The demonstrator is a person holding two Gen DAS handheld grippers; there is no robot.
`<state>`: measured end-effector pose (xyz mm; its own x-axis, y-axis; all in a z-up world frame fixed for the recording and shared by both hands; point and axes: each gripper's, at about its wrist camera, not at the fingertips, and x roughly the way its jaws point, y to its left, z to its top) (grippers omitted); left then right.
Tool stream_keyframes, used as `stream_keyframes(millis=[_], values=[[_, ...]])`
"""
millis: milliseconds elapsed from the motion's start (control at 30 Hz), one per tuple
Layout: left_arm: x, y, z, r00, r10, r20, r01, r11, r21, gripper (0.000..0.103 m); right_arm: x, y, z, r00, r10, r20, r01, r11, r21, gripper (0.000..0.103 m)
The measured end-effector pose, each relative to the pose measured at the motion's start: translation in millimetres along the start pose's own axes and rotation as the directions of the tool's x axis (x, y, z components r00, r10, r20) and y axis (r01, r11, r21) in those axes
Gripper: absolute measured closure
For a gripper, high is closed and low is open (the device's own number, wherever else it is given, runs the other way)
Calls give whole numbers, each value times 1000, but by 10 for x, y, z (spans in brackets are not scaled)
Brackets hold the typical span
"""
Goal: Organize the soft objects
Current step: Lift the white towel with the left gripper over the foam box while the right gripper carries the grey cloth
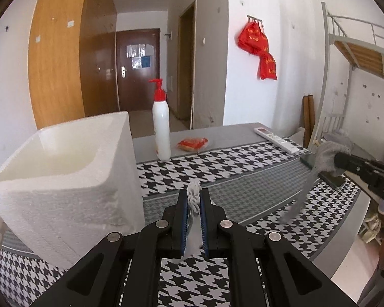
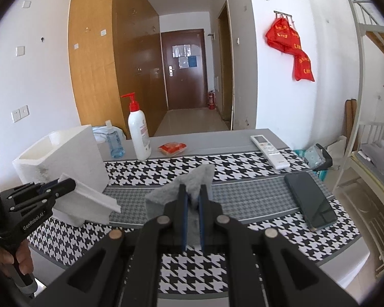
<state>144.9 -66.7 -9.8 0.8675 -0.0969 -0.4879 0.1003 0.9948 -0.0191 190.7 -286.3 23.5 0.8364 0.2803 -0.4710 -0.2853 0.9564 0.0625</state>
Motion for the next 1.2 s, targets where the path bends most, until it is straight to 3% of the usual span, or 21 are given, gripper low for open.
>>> stream_keyframes(millis=[1200], values=[[-221, 45, 449, 994, 17, 112, -21, 999, 30, 98, -16, 255, 300, 997, 34, 66, -31, 999, -36, 93]])
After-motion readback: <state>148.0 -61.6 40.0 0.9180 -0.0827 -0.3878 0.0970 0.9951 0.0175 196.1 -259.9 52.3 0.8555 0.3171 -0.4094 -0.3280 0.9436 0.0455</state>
